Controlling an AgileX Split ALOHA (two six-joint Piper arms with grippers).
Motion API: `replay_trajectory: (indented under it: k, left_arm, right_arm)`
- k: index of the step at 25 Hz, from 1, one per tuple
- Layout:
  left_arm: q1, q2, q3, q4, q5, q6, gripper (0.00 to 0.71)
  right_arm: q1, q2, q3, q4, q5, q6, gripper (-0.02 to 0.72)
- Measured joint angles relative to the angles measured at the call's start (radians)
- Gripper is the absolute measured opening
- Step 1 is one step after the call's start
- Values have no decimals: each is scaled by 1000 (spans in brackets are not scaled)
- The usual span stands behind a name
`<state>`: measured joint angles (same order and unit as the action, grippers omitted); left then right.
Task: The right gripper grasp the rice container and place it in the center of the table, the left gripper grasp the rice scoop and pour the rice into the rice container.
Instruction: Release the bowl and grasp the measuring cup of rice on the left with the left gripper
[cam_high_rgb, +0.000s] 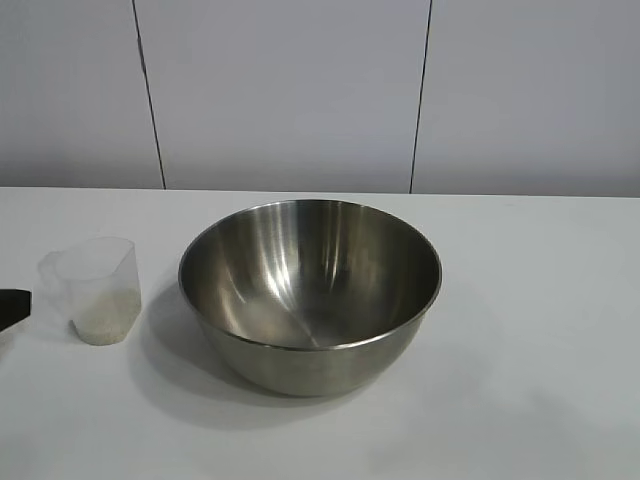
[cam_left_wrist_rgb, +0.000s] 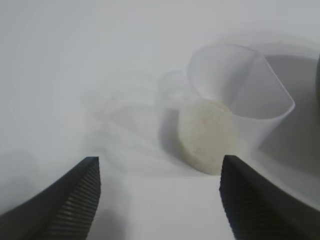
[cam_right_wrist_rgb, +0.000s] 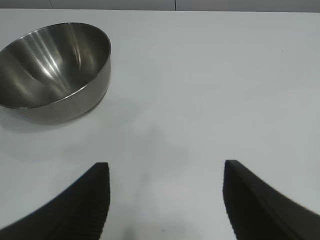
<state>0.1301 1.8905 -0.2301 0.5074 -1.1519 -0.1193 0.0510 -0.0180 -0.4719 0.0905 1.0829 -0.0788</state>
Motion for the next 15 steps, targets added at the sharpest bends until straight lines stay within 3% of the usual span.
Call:
replay_trajectory:
  k: [10,15]
  left_arm:
    - [22,7,-58,74,0,41,482]
    - [22,119,-63,74,-4,85,478]
  right_arm:
    - [0,0,0,0,0,0,452]
    - [0,0,0,0,0,0,452]
